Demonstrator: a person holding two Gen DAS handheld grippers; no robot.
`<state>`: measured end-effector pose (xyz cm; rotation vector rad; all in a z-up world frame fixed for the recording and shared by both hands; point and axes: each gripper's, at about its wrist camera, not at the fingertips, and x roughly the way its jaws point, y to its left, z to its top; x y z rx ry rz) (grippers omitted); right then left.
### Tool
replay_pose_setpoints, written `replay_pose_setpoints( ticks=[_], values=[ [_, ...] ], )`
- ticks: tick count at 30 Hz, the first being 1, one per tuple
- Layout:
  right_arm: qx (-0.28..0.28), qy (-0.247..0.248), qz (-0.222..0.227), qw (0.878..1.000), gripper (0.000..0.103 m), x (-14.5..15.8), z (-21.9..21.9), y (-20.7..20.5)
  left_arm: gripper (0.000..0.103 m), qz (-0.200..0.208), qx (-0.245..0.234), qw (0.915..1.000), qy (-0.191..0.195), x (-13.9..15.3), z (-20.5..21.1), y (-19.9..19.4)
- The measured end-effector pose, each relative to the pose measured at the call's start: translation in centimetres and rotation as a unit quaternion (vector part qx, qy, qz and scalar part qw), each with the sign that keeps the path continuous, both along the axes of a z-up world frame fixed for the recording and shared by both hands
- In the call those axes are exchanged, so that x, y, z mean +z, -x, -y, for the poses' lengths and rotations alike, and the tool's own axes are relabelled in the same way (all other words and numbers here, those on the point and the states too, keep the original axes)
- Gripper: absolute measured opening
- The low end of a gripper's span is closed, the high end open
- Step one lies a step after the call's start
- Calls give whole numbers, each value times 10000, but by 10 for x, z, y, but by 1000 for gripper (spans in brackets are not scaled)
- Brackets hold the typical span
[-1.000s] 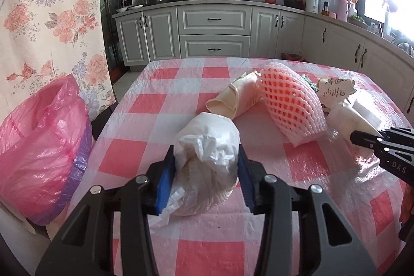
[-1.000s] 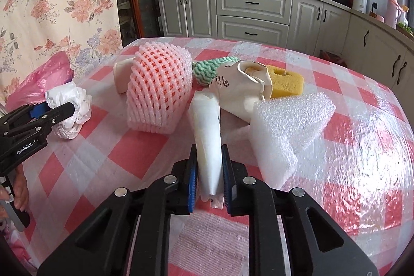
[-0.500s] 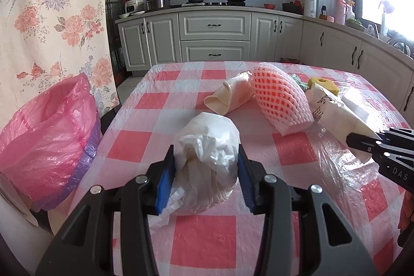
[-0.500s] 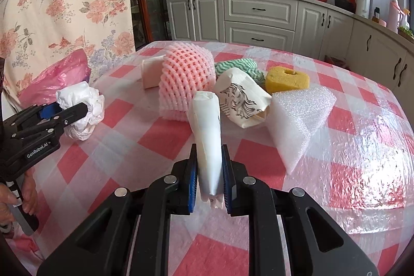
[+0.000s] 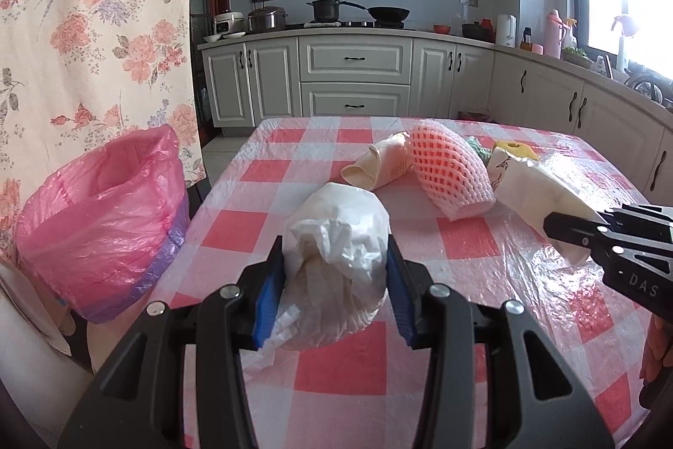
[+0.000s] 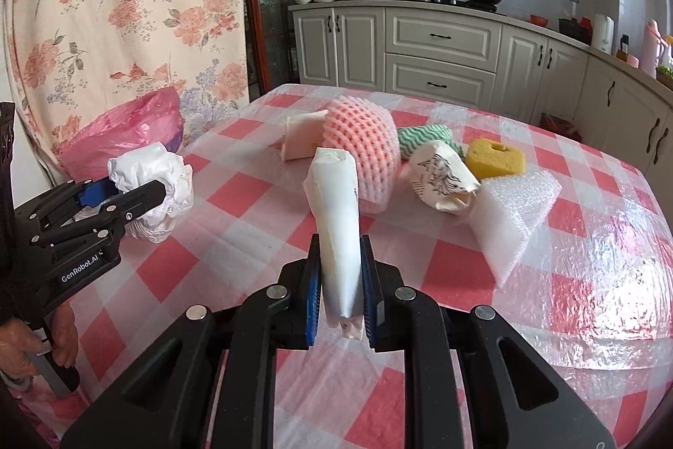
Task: Collect trash
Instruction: 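Carry the plastic bag and paper tube to the bin and release both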
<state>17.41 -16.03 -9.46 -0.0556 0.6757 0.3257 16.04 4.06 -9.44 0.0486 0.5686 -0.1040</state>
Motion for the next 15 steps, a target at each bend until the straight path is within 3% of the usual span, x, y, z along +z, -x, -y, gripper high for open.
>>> replay_pose_setpoints(
  ticks=[15],
  values=[
    [713,-109,172,9972,18,24,-68,-10,44,543,726,9958,86,38,-71,28]
  ],
)
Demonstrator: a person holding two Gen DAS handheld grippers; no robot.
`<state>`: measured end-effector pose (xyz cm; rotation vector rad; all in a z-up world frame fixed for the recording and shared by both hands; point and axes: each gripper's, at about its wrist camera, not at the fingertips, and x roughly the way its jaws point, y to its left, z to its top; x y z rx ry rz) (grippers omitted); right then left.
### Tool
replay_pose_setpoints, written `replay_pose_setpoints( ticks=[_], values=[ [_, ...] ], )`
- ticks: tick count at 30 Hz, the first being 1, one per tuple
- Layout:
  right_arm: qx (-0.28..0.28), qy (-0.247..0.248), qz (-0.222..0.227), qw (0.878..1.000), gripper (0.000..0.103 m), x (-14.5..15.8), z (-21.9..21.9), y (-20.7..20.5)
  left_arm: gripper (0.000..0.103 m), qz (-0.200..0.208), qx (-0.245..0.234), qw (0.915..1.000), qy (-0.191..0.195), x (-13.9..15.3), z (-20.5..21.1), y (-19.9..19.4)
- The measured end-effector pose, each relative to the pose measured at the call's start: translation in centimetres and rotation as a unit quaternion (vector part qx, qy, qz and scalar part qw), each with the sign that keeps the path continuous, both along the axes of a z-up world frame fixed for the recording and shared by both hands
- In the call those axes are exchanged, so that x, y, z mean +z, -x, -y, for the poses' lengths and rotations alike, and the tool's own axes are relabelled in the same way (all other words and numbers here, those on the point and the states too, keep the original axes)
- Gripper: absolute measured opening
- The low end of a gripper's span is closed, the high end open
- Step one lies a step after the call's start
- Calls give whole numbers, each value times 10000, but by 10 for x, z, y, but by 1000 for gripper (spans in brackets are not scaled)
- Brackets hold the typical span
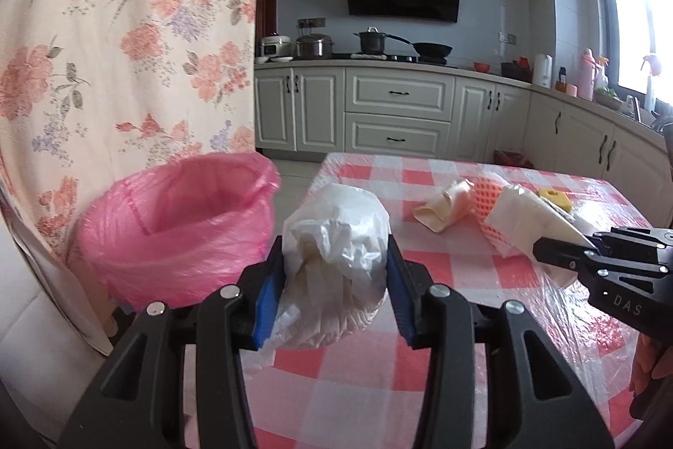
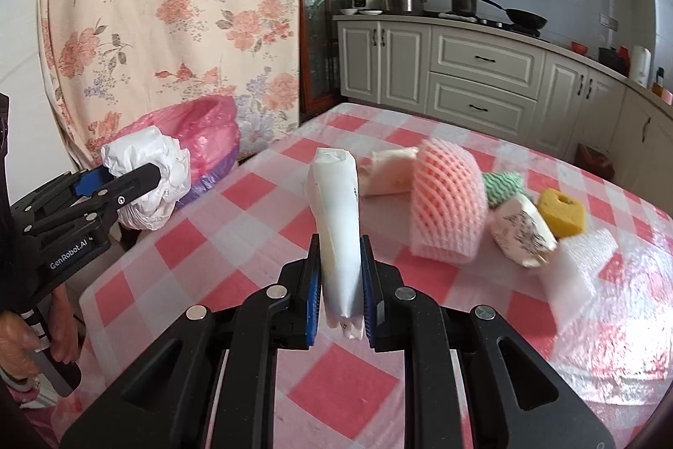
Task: Collect trash
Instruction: 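Carry the plastic bag and paper tube to the bin and release both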
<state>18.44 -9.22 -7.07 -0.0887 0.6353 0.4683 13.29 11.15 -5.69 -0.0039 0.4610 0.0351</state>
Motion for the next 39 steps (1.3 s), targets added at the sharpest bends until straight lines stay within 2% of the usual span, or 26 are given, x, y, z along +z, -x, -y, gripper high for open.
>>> replay_pose_setpoints(
  ticks=[9,13,17,23,30,31,32,34,36,37,39],
  values=[
    [702,-29,107,9975,18,15,-69,-21,44,194,533,9984,11,18,-50,1],
    [1010,-90,205,9946,18,26,-100,-33,44,274,840,9961,36,30,-84,-5],
    [1276,-206,323,9911,18,39,-132,-49,44,317,1154,9928,19,40,-118,-18],
    [1526,-316,401,9870,18,53,-182,-79,45,381,1358,9899,-146,47,-150,-46],
    [1629,-407,328,9853,19,51,-222,-110,48,272,1568,9870,210,41,-186,-76],
    [1586,-430,348,9858,19,51,-225,-114,53,263,1618,9862,229,40,-188,-79],
    [1577,-438,351,9859,23,50,-227,-116,65,274,1732,9843,224,38,-192,-80],
    [1641,-424,358,9849,24,48,-233,-120,79,356,1873,9812,296,38,-200,-80],
    [1602,-409,392,9855,40,46,-231,-121,82,349,1947,9795,388,36,-207,-80],
    [1607,-475,365,9852,54,45,-229,-121,84,336,1989,9787,378,36,-208,-78],
    [1512,-481,388,9866,57,44,-221,-118,84,319,2046,9777,356,34,-210,-74]
  ],
)
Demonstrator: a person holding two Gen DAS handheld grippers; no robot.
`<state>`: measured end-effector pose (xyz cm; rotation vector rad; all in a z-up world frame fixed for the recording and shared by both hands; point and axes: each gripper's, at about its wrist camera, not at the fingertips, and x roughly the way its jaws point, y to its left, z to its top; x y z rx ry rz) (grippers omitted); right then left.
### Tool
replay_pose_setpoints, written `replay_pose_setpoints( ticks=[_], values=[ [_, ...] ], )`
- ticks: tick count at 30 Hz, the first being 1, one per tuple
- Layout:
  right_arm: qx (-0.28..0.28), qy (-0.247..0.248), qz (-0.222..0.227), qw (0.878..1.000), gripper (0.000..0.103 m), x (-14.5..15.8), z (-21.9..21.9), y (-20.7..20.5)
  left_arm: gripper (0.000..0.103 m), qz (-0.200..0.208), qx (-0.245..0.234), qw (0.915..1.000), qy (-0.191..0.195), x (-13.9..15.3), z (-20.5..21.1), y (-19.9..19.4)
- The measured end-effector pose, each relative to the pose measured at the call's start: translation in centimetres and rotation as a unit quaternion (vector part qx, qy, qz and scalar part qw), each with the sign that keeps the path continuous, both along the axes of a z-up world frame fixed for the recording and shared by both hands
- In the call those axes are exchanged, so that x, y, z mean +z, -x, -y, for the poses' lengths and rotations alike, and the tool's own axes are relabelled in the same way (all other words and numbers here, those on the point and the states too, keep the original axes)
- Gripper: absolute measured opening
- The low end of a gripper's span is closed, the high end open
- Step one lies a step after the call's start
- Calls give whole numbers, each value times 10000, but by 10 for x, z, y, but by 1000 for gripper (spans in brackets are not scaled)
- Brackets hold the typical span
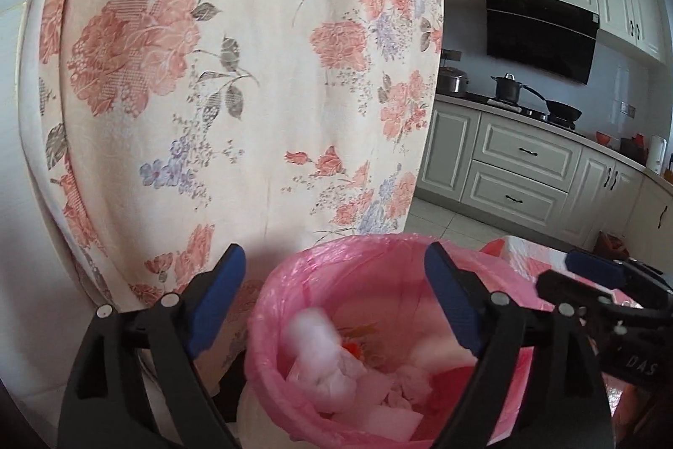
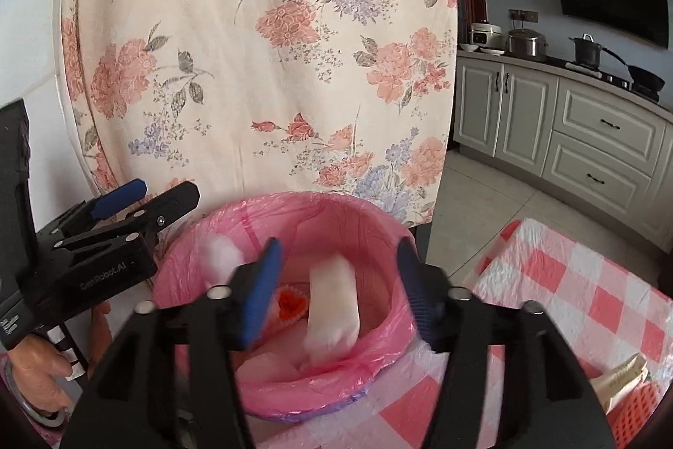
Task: Collect trash
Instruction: 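Carry the plastic bag and paper tube to the bin and release both, then grasp the pink foam net with the left gripper while the right grasps a white foam sheet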
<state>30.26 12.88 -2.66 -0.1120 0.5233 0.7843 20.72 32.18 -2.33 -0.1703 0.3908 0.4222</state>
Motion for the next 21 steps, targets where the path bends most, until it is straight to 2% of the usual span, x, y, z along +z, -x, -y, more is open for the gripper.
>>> replay_pose_setpoints(
  ticks=[5,9,15,21],
  values=[
    [-244,-62,-105,9996,57,-3,31,9,97,16,204,9997,116,-6,2,21],
    [-493,-87,-228,9985,57,-8,61,17,98,43,243,9993,291,-12,13,38],
    [-736,-121,-231,9970,57,-10,98,34,98,-7,-10,9999,-155,-9,52,48],
    [-1017,-216,-252,9943,59,-11,135,50,98,-75,-371,9987,-340,-8,91,51]
  ],
)
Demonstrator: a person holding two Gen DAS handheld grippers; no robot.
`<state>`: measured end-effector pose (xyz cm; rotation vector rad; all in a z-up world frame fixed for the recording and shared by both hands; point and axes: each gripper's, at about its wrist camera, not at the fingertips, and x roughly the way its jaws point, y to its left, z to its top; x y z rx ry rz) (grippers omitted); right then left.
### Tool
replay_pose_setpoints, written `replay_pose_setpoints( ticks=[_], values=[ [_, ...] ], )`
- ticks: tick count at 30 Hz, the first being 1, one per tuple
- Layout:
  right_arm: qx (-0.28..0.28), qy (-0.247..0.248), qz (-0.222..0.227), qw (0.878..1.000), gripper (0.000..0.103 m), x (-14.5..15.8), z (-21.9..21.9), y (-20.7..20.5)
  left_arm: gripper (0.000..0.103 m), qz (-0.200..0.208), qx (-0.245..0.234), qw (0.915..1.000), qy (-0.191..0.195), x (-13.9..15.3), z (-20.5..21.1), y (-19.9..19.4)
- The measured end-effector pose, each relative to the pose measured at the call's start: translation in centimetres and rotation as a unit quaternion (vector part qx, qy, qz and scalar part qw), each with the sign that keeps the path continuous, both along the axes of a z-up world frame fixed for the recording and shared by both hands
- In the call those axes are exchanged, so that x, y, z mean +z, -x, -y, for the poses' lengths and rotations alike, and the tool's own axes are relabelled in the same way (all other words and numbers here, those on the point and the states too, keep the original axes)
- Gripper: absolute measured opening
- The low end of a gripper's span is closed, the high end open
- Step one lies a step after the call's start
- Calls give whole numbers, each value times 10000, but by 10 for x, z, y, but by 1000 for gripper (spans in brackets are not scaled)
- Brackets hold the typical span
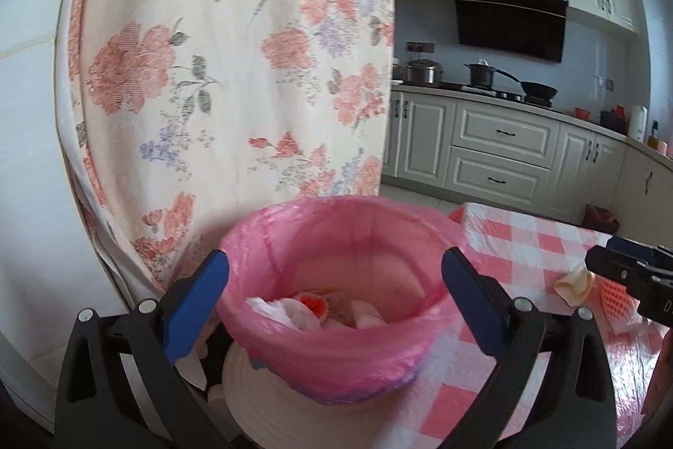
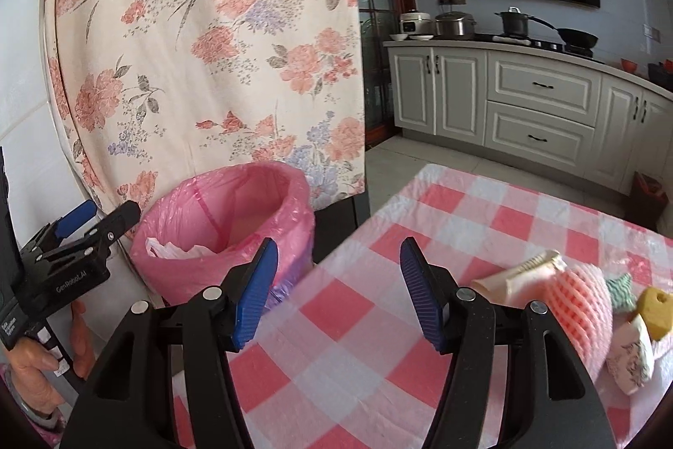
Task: Collect trash
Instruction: 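Grasp the pink foam net with the left gripper while the right grasps a white foam sheet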
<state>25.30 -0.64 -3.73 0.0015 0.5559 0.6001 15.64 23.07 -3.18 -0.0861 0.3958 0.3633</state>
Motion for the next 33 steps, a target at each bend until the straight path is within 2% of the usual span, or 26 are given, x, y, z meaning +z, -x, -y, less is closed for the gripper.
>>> replay_pose_setpoints(
  ticks=[9,15,22,27,33],
  values=[
    [-530,90,-158,9984,63,-23,62,25,98,-402,-739,9964,-43,-22,68,-5],
    [-1045,258,-239,9939,63,-43,110,34,98,-581,-1280,9901,42,-37,121,-12],
    [-1709,283,-339,9843,63,-56,166,38,98,-821,-1926,9778,128,-55,188,-21],
    [-2315,272,-447,9714,63,-62,212,36,98,-995,-2298,9681,122,-63,223,-22],
    [-2775,323,-679,9578,63,-72,242,21,98,-967,-2592,9609,-150,-68,255,-30]
  ],
)
